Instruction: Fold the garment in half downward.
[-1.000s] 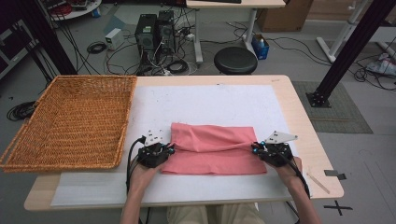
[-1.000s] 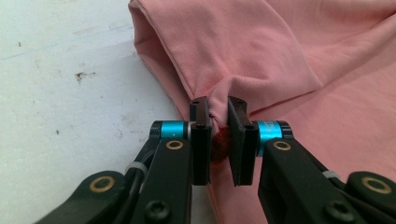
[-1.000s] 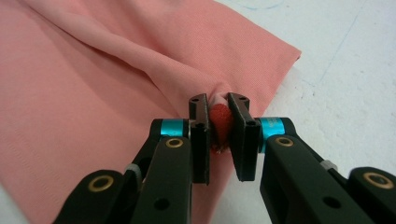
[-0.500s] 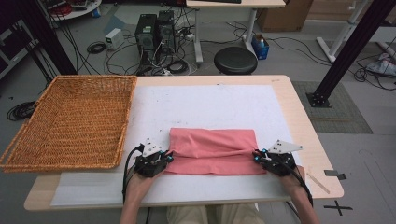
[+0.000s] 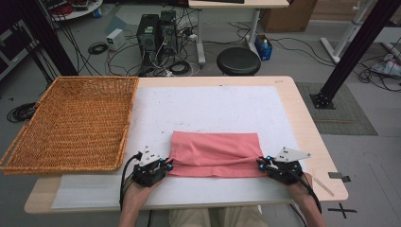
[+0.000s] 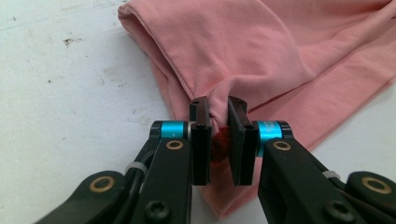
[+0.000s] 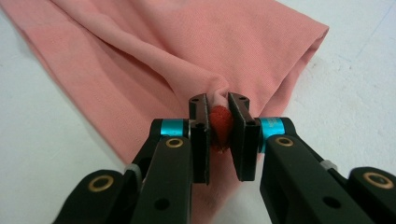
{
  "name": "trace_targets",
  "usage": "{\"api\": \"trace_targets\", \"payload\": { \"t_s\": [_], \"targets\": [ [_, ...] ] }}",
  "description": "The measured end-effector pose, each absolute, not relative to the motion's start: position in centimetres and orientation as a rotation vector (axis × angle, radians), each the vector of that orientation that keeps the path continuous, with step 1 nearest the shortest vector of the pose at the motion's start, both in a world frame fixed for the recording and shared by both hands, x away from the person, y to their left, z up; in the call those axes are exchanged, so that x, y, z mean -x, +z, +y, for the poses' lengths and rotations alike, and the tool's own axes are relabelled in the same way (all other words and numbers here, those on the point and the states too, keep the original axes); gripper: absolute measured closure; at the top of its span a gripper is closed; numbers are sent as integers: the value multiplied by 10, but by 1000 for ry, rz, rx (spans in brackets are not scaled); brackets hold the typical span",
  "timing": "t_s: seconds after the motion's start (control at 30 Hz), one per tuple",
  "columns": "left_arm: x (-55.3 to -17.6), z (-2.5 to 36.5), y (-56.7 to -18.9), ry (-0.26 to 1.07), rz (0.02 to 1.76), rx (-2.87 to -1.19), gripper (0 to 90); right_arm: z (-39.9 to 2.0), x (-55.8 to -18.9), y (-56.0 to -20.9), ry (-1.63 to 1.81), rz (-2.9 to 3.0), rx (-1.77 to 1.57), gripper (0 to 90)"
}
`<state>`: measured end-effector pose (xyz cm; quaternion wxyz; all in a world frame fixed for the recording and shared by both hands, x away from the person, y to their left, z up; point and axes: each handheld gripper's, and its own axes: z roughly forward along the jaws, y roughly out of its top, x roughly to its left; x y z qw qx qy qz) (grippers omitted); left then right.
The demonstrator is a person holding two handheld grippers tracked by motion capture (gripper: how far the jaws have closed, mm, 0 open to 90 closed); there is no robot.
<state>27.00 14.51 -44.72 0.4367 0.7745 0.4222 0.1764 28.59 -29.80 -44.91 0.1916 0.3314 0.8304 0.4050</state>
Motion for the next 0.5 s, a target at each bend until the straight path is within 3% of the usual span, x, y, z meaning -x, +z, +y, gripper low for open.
{"api": "trace_targets", "payload": {
  "t_s": [0.5],
  "targets": [
    [-257, 145, -451, 413, 1030, -1942, 801, -303, -271, -450, 1127, 2343, -887, 783]
  ]
}}
